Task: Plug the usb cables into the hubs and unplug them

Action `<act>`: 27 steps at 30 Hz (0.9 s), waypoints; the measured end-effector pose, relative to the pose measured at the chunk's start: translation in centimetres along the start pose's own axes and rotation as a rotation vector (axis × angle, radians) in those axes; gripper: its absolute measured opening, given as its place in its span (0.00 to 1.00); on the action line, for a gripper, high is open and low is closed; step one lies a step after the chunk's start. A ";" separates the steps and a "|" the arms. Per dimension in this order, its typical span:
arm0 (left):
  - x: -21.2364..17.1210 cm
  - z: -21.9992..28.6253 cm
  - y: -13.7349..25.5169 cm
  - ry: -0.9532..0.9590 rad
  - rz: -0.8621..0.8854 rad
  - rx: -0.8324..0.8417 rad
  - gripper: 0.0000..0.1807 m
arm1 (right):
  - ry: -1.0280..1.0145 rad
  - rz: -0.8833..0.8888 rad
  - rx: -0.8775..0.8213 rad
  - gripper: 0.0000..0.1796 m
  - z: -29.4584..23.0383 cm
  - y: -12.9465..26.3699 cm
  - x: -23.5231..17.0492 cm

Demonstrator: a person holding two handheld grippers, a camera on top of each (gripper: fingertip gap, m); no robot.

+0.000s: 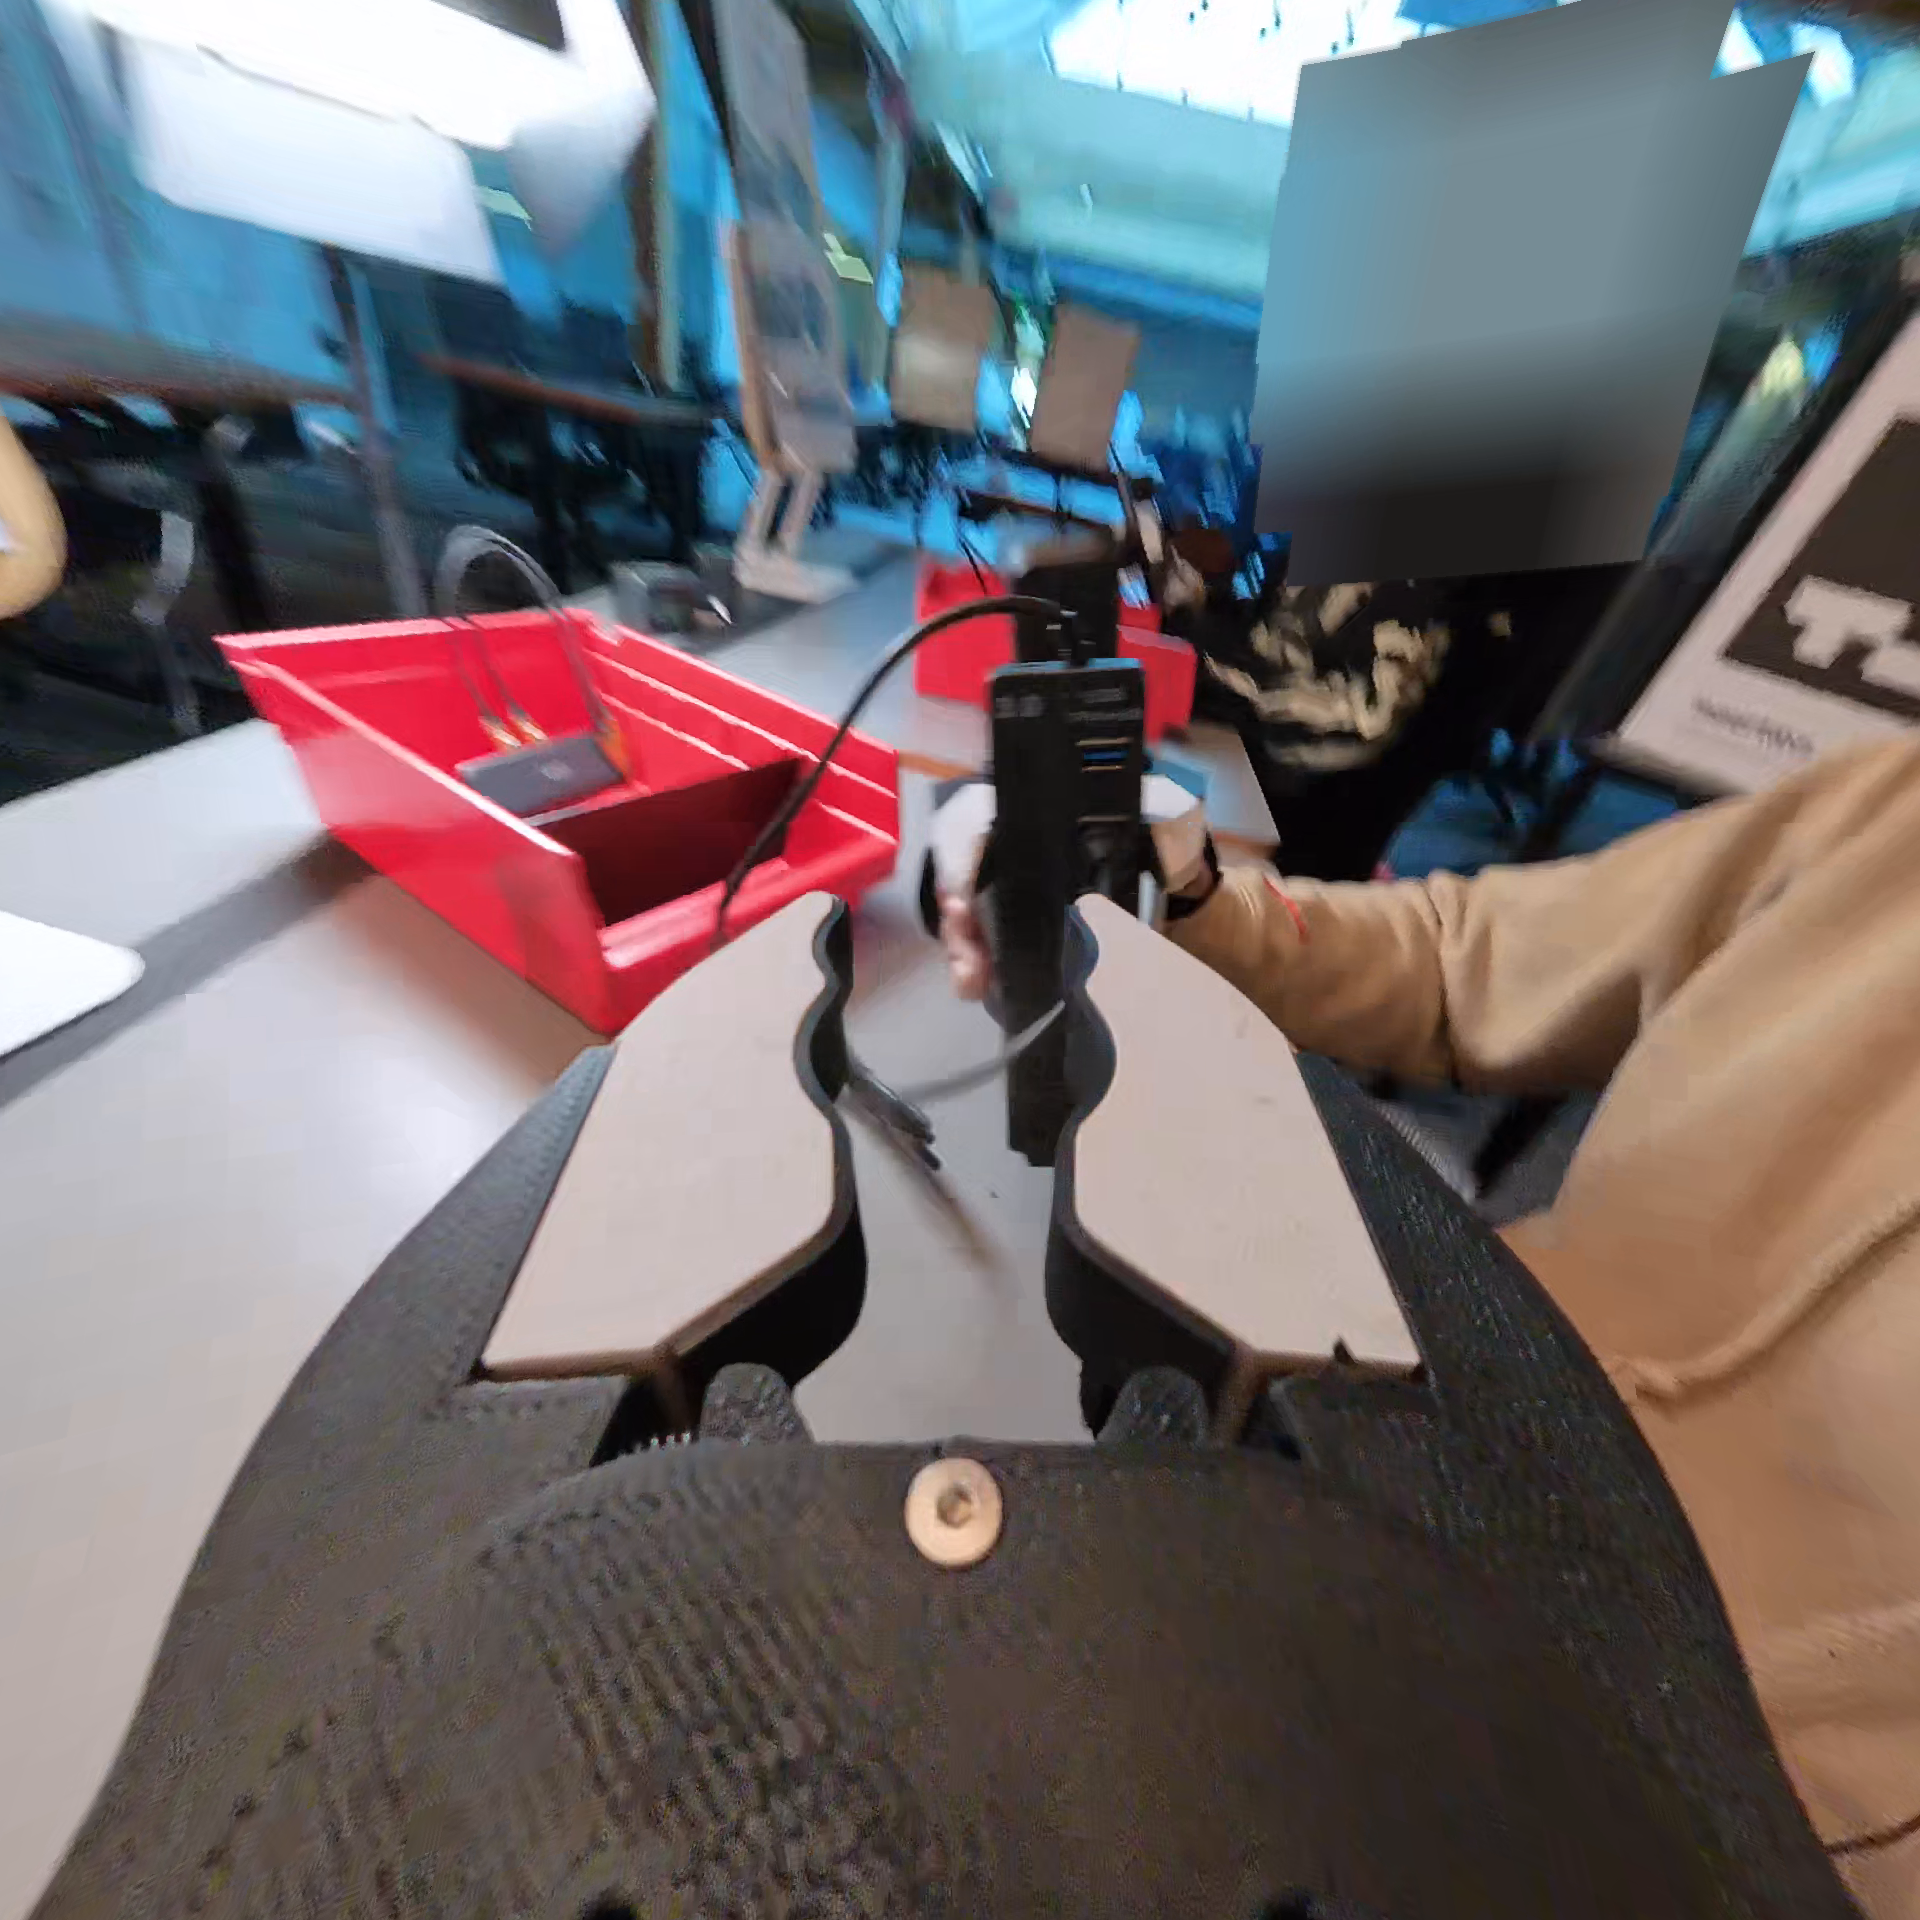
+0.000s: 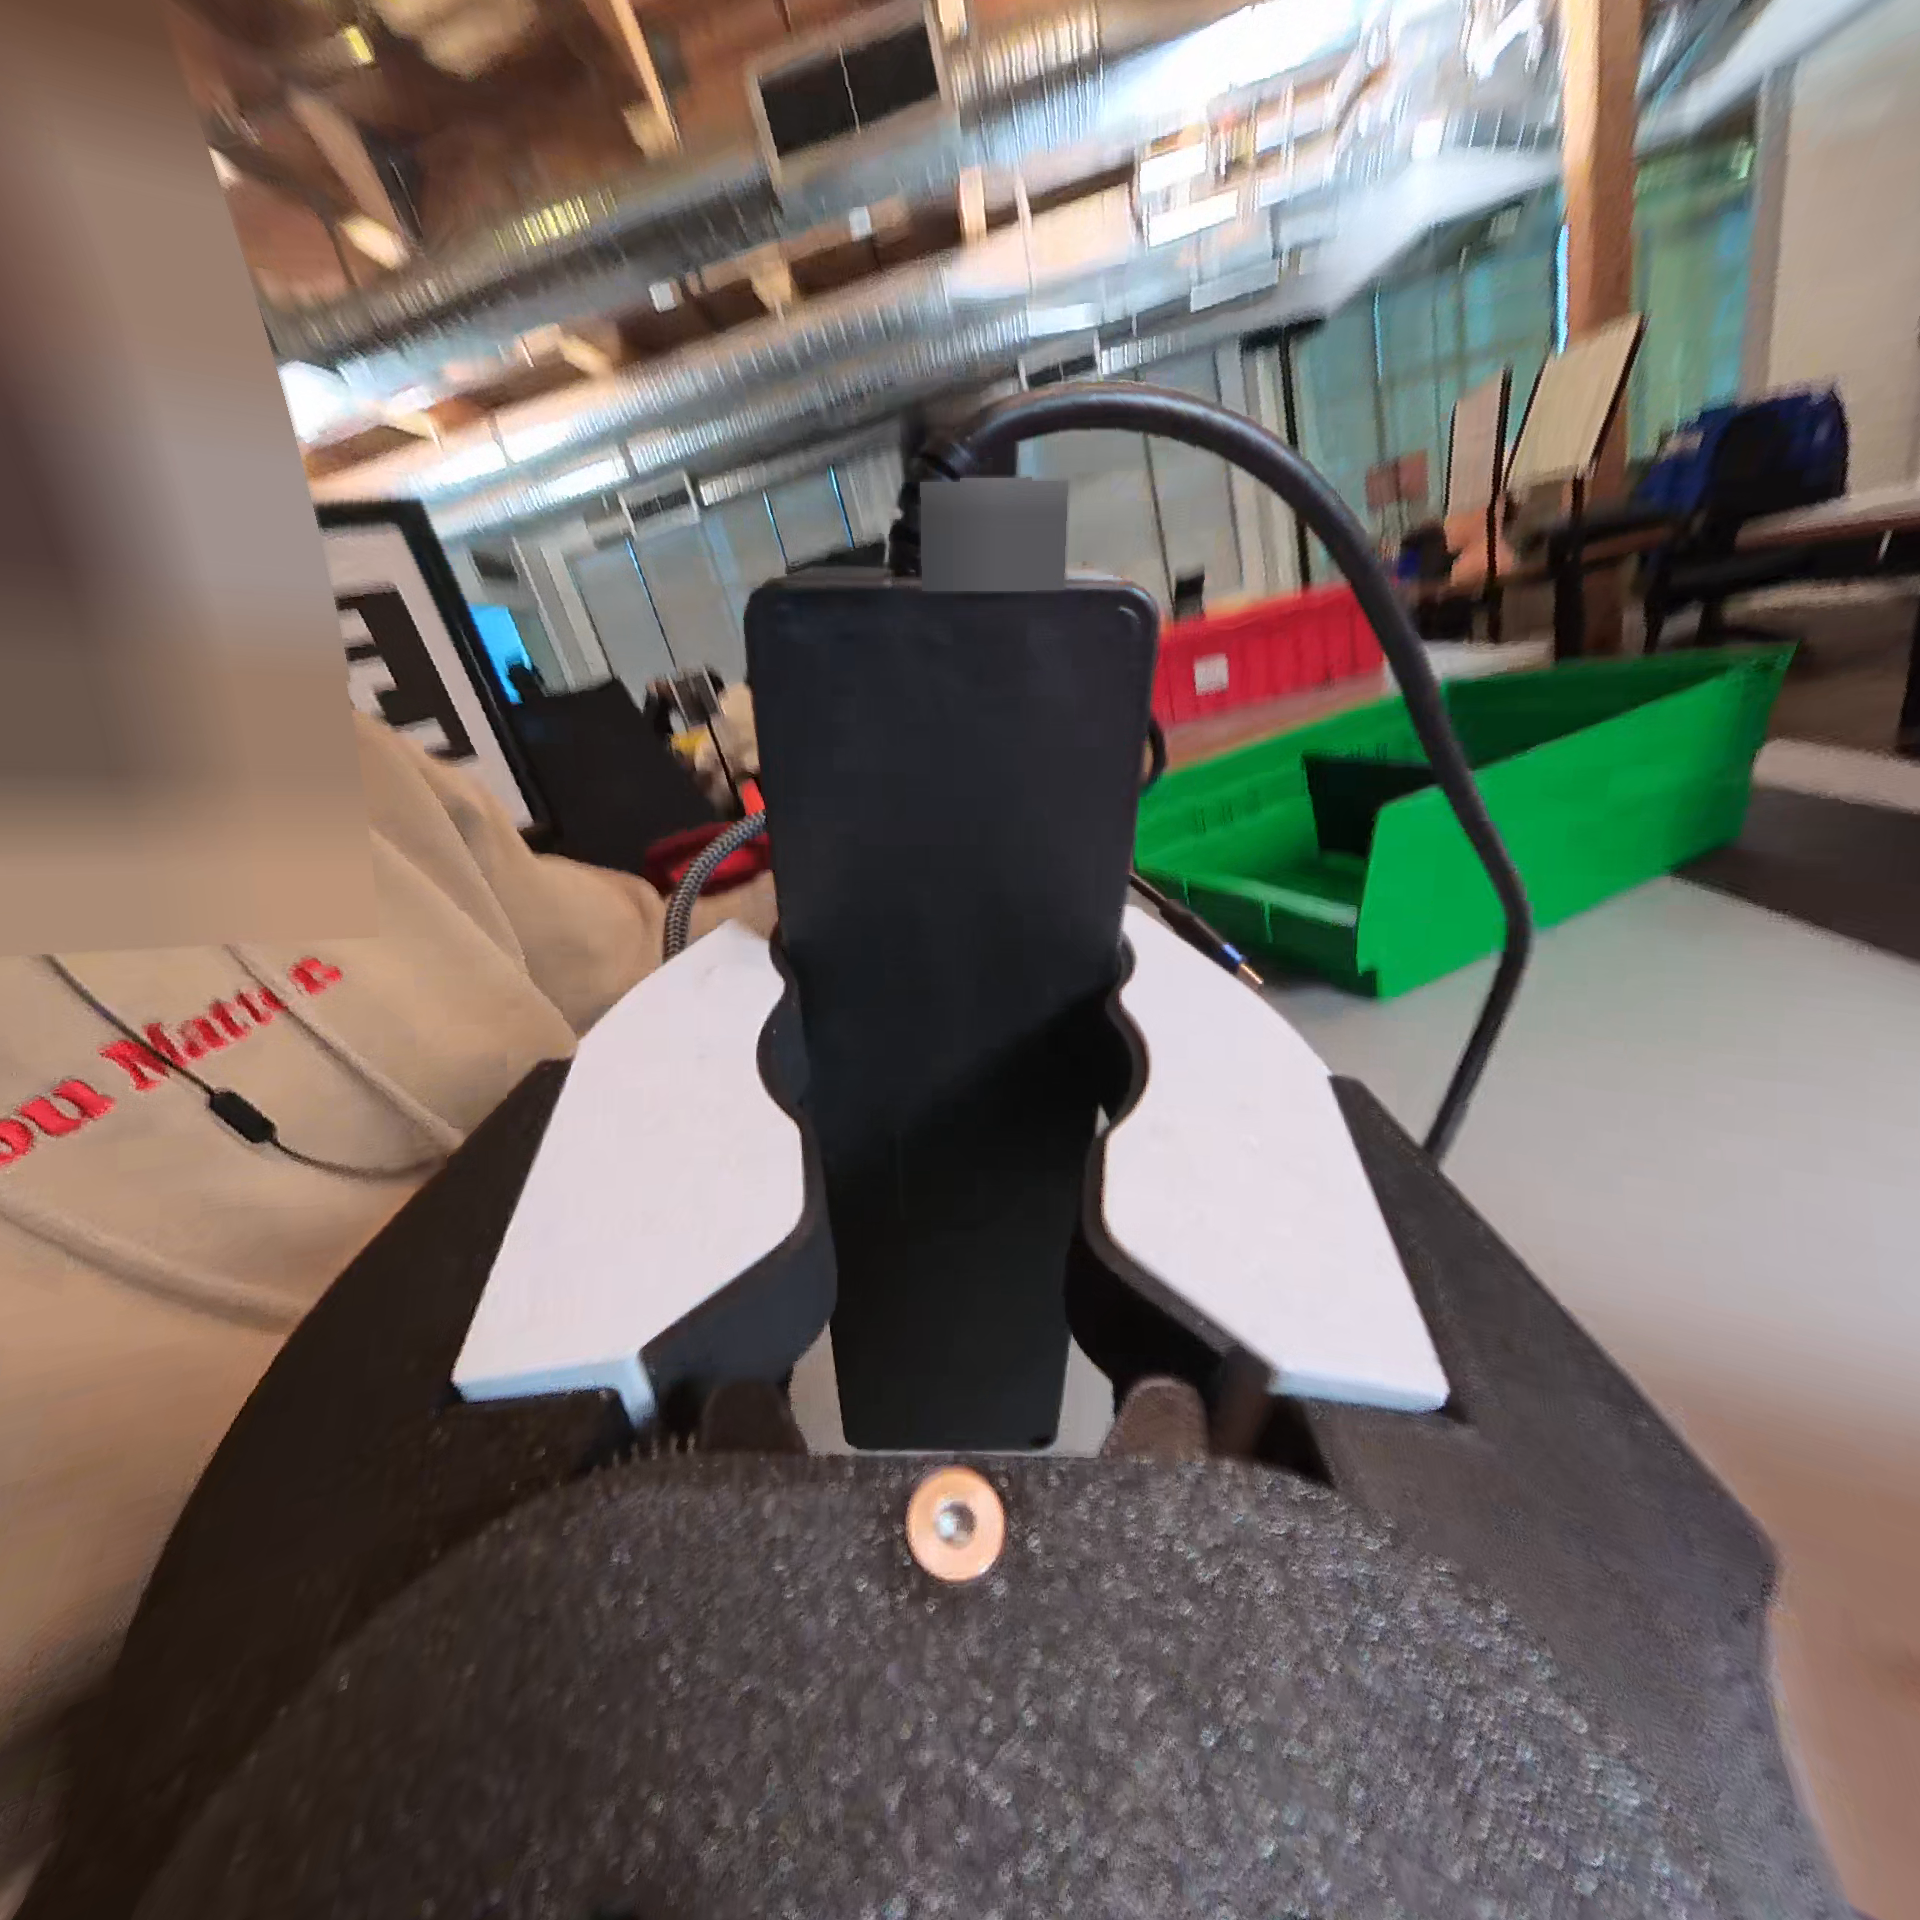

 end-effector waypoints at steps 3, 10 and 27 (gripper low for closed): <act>-0.7 -1.8 2.7 0.076 0.048 0.041 0.22 | 0.019 0.151 0.018 0.30 -0.2 -0.1 2.3; -4.3 1.9 -2.2 0.031 -0.098 -0.129 0.37 | 0.083 0.296 0.074 0.30 -0.7 -5.8 5.7; -2.3 1.0 1.9 -0.635 -0.212 0.441 0.35 | 0.022 -0.195 -0.374 0.28 0.0 -11.0 5.2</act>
Point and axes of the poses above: each gripper's, where its closed fingertips meet, y back along the fingers, x out of its top, z = x × y across the jaws, the point moved 8 cm from there along y, back along the fingers, and after that the axes turned 11 degrees about z, right-handed, at the moved point
